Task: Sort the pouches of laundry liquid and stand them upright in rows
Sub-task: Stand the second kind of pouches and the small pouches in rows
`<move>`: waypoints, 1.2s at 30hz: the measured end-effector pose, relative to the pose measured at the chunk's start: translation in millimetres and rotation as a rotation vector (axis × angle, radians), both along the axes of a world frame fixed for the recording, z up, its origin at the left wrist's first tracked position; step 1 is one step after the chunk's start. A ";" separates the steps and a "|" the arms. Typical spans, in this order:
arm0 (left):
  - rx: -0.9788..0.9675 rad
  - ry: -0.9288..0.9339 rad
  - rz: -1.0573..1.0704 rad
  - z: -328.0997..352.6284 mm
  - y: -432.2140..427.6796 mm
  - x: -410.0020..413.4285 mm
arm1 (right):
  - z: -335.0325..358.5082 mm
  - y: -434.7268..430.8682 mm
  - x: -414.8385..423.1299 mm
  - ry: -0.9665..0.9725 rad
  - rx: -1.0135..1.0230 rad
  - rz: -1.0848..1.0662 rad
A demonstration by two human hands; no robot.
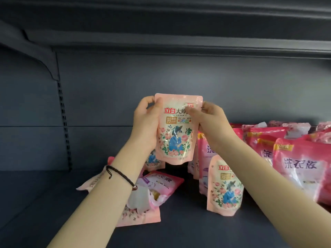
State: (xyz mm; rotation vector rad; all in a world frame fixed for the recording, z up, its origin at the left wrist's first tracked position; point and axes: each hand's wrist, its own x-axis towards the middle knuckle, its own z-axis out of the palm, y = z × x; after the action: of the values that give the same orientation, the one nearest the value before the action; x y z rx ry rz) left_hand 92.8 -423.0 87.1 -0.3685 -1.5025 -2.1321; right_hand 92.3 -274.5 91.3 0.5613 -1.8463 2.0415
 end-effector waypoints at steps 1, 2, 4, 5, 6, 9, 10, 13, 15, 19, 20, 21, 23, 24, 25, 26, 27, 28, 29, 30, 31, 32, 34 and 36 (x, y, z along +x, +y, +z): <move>0.007 -0.001 0.021 -1.4 8.5 9.0 | -2.5 5.7 7.7 0.008 -0.020 0.003; 0.013 -0.005 0.036 -3.1 17.4 17.3 | -5.2 11.8 14.2 0.013 -0.036 0.001; 0.029 -0.022 0.059 -8.1 35.8 32.7 | -11.4 25.1 26.8 0.016 -0.047 -0.010; 0.040 -0.027 0.066 -11.7 44.9 39.5 | -15.1 32.5 32.4 0.019 -0.044 -0.019; 0.050 -0.031 0.069 -16.0 54.2 45.3 | -19.7 40.1 37.0 0.023 -0.042 -0.026; 0.078 -0.047 0.073 -33.3 79.0 56.7 | -37.0 64.2 49.8 0.027 -0.036 -0.031; 0.083 -0.058 0.072 -40.6 86.6 58.4 | -44.6 71.8 52.4 0.026 -0.032 -0.033; 0.101 -0.100 0.052 -65.8 109.7 59.9 | -69.2 93.4 55.8 -0.013 -0.062 -0.045; 0.103 -0.112 0.029 -82.2 124.1 57.9 | -84.1 106.5 54.6 -0.046 -0.086 -0.042; 0.087 -0.124 -0.023 -107.3 144.4 52.7 | -104.9 126.6 51.5 -0.078 -0.106 -0.046; 0.061 -0.136 -0.018 -111.9 147.4 52.1 | -108.1 130.3 50.8 -0.089 -0.094 -0.061; 0.024 -0.146 -0.001 -116.0 149.2 51.7 | -110.7 133.4 50.0 -0.100 -0.077 -0.074; -0.055 -0.133 0.044 -121.2 148.8 51.9 | -111.8 136.6 49.6 -0.102 -0.021 -0.103; -0.097 -0.107 0.069 -121.3 146.0 52.9 | -110.2 137.2 50.0 -0.082 0.025 -0.126; -0.149 -0.076 0.097 -119.3 140.9 54.1 | -106.8 137.6 50.9 -0.038 0.083 -0.155; -0.210 -0.045 0.121 -115.2 133.6 55.5 | -101.6 138.0 52.1 0.029 0.151 -0.189; -0.276 -0.016 0.143 -109.3 123.8 56.6 | -94.8 138.3 53.2 0.108 0.227 -0.229; -0.356 0.012 0.169 -101.9 111.9 57.3 | -86.6 138.3 53.9 0.197 0.315 -0.274; -0.457 0.036 0.205 -93.7 98.1 58.0 | -77.3 138.1 54.0 0.289 0.421 -0.322; -0.575 0.051 0.241 -85.0 83.2 59.0 | -67.3 136.6 54.1 0.383 0.537 -0.356; -0.704 0.057 0.270 -77.0 67.6 59.7 | -57.2 133.9 54.1 0.467 0.653 -0.365; -0.840 0.054 0.287 -69.9 52.4 60.0 | -46.6 129.6 53.9 0.535 0.757 -0.348; -1.117 0.027 0.299 -60.4 24.4 59.8 | -28.3 117.0 53.0 0.624 0.944 -0.276; -1.403 -0.010 0.333 -55.9 1.2 58.1 | -16.8 100.0 49.8 0.693 1.127 -0.204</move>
State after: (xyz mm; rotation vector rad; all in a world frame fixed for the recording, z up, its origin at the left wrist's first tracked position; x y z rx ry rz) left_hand 150.9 -421.8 31.2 -0.4852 -2.6011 -0.5432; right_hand 142.1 -174.5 74.4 1.0861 -2.2484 0.3834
